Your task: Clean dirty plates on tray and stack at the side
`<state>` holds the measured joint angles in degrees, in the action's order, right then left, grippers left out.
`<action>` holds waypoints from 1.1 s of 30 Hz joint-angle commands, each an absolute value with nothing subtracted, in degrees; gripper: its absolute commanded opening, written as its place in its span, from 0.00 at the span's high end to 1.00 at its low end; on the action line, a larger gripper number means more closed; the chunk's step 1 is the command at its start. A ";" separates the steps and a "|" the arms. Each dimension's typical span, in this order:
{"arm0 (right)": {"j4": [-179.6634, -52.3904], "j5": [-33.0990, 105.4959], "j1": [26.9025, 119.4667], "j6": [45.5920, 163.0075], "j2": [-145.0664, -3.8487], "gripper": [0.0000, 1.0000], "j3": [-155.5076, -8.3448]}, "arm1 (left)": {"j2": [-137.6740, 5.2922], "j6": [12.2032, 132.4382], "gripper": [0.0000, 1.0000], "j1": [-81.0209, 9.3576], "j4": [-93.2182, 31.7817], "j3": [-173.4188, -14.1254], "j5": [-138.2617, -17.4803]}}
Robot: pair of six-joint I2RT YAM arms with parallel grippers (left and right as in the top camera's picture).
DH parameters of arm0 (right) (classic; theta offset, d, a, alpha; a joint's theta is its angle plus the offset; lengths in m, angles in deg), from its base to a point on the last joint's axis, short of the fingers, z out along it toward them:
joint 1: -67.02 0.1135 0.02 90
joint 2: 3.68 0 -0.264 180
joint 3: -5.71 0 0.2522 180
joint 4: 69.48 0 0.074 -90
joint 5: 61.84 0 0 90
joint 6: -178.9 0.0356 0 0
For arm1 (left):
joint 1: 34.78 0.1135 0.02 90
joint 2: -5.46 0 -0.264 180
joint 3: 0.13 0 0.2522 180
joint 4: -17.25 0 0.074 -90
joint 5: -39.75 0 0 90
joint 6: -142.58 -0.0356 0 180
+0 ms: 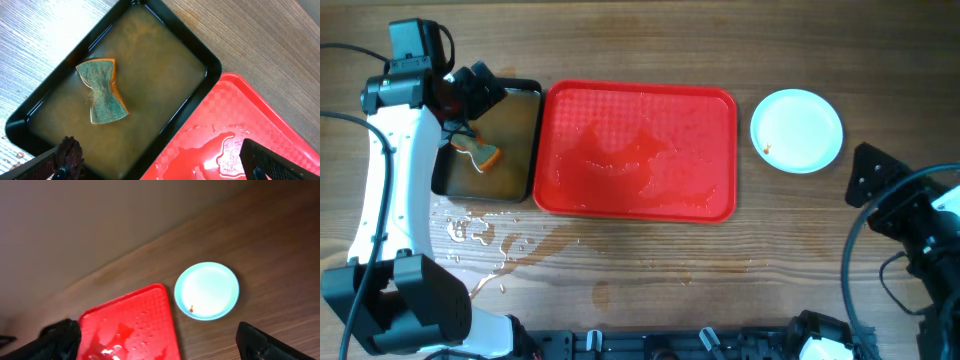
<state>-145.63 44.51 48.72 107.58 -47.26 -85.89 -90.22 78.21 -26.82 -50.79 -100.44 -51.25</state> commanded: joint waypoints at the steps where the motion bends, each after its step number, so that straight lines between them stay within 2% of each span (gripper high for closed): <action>1: -138.64 43.60 49.48 102.40 -44.83 0.00 -75.82 | -90.55 78.52 0.00 -26.79 -50.84 -100.57 -51.93; 8: -105.44 41.21 58.94 102.20 -29.20 0.00 -41.52 | -90.55 78.50 0.00 -26.79 -50.82 -100.57 -51.93; 16: -84.52 32.89 66.18 102.44 -12.07 0.00 -14.51 | -90.55 78.50 0.00 -26.79 -50.82 -100.57 -51.93; 21: -82.55 27.99 68.34 106.14 -6.76 0.00 -9.33 | -90.55 78.52 0.00 -26.79 -50.84 -100.57 -51.93; 33: -82.92 29.61 68.34 105.57 -4.29 0.00 -8.34 | -90.55 78.50 0.00 -26.79 -50.84 -100.57 -51.95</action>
<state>-83.19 29.59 68.02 105.11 -4.83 -8.50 -90.22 78.21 -26.82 -50.92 -100.44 -51.27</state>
